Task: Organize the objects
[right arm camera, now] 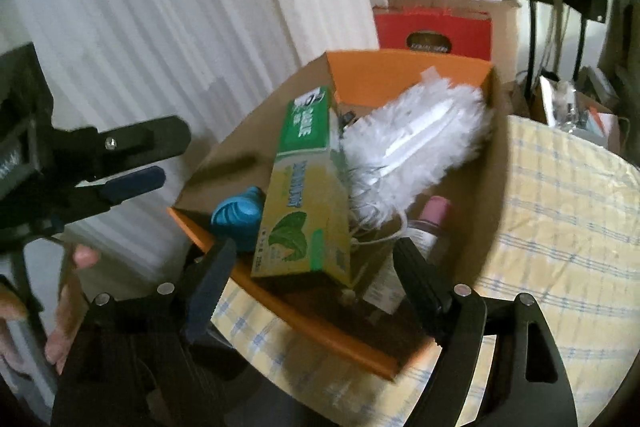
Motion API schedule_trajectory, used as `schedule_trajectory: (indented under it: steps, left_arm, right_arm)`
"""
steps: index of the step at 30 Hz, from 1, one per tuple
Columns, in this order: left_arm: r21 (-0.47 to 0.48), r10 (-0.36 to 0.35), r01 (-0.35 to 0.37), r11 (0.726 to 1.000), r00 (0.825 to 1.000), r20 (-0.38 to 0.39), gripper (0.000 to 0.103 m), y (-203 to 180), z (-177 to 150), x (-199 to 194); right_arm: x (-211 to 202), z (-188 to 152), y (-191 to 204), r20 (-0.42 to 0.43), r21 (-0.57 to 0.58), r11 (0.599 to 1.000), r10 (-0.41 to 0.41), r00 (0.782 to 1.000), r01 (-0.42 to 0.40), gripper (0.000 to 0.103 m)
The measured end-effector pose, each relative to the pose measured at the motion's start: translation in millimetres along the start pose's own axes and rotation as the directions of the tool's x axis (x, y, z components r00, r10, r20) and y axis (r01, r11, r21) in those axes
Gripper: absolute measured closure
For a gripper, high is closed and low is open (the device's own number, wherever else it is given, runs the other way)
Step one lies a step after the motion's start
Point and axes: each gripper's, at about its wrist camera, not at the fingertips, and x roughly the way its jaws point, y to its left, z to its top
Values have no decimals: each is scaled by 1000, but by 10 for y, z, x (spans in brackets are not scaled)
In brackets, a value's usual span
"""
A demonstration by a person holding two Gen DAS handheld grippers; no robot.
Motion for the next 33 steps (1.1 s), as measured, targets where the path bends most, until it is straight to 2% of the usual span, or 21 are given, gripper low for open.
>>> schedule_trajectory:
  steps: [6,7,9,11,20,25,33]
  left_arm:
    - [100,49,-51,994,998,25,5,-220,-146,-121]
    - [110,53,-55,992,998,22,2,-251,-184,-132]
    - [136,48,-50,989,999,19,2,-326,-273,-174]
    - [162,52,-56,985,998,26,1,-399,-353,-227]
    - [320,76,-88,943,996,50,1,-789,-693,-329]
    - [353,57,-67,933,998,39,1,-932,-885,-343]
    - [373,62,-72,925,997,38,0,-1090,-1144,-363]
  right_arm:
    - [-406,-152,-137,53,7,995,-100,994,100,12]
    - [-462,-181,-161,61,7,992,-128,990,128,11]
    - [-562,-252,-193,80,1,980,-198,977,199,2]
    - [-659,-345,-224,88,8,970,-242,966,243,1]
    - [-1050,-564,-403,112,89,940,-338,934,329,0]
    - [-1241,-711,-521,110,139,918,-387,916,371,0]
    - [-1452,-962,-602,101,199,897,-420,902,395,0]
